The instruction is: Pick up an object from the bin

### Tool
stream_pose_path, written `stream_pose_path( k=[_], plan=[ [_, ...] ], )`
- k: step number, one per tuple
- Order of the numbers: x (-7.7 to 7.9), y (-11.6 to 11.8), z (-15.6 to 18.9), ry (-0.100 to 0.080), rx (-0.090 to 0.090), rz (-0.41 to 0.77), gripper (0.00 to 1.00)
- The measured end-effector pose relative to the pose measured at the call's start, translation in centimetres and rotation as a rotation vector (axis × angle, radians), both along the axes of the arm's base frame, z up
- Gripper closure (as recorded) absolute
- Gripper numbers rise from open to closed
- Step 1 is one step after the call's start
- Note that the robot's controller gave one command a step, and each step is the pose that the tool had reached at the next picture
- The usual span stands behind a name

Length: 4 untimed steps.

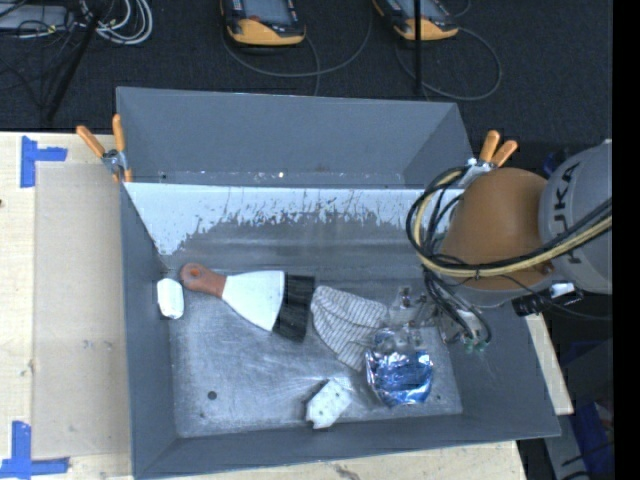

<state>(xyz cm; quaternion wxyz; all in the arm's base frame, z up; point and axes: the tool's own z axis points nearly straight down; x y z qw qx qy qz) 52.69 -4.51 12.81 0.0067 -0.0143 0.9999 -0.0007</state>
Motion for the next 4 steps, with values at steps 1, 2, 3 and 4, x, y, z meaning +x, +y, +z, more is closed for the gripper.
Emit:
stream_pose_path(
  k=[1, 2, 3, 4],
  plan=[
    [-0.5, 0.1, 1.1, 0.028, 0.003, 0.014, 1.0],
    [-0.1, -0.4, 2.4, -0.002, 0.0, 0.007, 1.0],
    [-0.6, -0.7, 3.6, 0.028, 0.003, 0.004, 1.0],
    [-0.2, -0.8, 5.3, 0.022, 0.003, 0.008, 1.0]
  ],
)
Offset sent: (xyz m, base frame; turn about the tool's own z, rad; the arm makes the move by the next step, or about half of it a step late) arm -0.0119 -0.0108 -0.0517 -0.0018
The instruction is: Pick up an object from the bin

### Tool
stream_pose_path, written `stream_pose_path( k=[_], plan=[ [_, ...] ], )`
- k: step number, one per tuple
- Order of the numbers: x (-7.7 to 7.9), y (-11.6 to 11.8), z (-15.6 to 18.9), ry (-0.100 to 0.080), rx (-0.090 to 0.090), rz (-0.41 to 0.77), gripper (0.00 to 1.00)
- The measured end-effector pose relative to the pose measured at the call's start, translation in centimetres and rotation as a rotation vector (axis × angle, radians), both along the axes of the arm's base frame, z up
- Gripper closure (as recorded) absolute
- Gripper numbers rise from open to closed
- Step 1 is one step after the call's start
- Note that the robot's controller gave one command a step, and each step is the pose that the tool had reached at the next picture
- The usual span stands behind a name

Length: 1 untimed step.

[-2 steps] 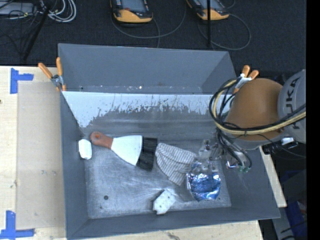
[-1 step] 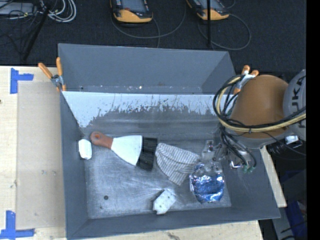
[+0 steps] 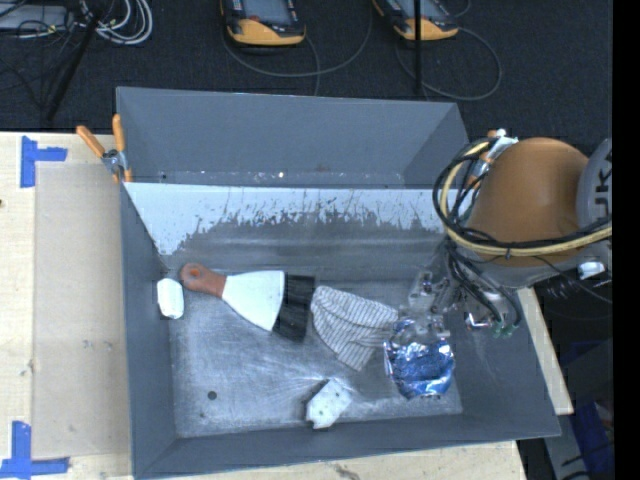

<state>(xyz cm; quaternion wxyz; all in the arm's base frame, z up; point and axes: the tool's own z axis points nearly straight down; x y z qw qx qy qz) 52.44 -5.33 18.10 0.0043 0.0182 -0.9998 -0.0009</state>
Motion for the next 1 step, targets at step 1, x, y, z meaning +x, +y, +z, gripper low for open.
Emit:
stream_pose_path(
  k=[1],
  plan=[
    [2.12, -1.54, 6.22, -0.007, -0.001, 0.035, 1.0]
  ],
)
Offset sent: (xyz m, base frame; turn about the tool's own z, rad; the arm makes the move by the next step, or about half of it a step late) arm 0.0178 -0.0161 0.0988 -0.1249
